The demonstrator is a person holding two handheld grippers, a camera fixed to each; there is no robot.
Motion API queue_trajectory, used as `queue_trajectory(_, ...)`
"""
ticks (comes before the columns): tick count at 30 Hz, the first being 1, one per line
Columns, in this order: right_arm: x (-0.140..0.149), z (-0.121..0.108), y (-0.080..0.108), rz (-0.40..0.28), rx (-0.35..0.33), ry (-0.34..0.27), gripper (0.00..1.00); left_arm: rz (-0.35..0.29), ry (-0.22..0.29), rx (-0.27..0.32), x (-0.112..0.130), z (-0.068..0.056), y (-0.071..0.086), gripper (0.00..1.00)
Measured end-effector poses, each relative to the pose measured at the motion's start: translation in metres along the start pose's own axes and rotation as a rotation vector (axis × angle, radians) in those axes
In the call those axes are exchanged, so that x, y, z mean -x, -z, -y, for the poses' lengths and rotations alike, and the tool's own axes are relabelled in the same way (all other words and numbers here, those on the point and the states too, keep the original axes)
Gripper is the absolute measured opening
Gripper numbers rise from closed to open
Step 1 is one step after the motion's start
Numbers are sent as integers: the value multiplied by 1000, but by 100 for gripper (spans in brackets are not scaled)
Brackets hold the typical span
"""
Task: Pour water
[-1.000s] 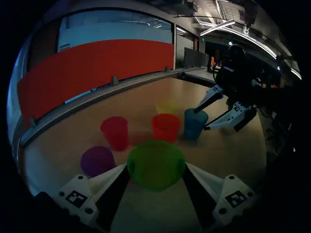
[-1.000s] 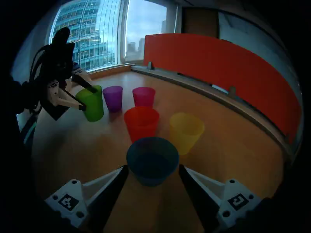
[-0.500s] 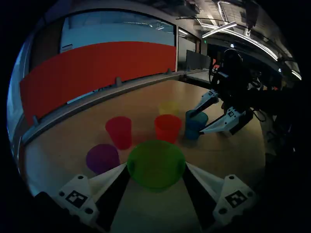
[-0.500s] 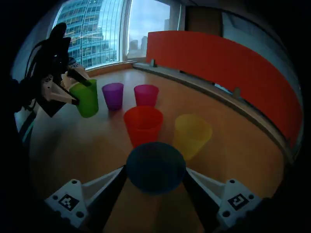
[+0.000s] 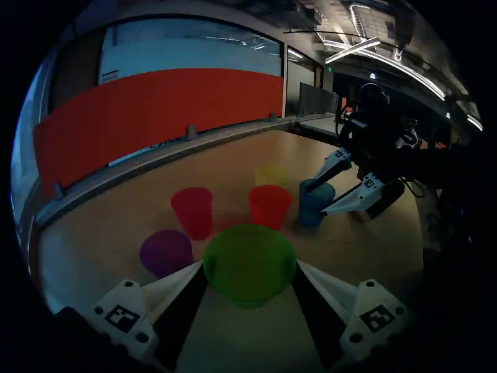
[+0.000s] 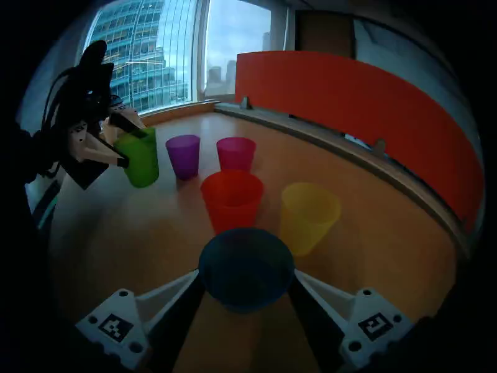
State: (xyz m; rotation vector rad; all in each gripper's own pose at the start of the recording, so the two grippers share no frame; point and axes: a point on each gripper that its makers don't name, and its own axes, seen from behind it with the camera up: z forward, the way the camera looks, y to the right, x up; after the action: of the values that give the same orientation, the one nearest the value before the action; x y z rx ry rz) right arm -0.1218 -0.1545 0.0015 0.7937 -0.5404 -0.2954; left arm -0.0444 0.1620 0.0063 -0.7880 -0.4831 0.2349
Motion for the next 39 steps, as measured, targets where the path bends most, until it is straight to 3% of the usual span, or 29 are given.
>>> queue_trajectory(13,-30,-6,23,-78,38,4,89,-57,-2,-15,-18,3,12,87)
queue_trajectory(39,-121,0,82,-333,104,41,89,-203,-49,-53,-73,9,49,88)
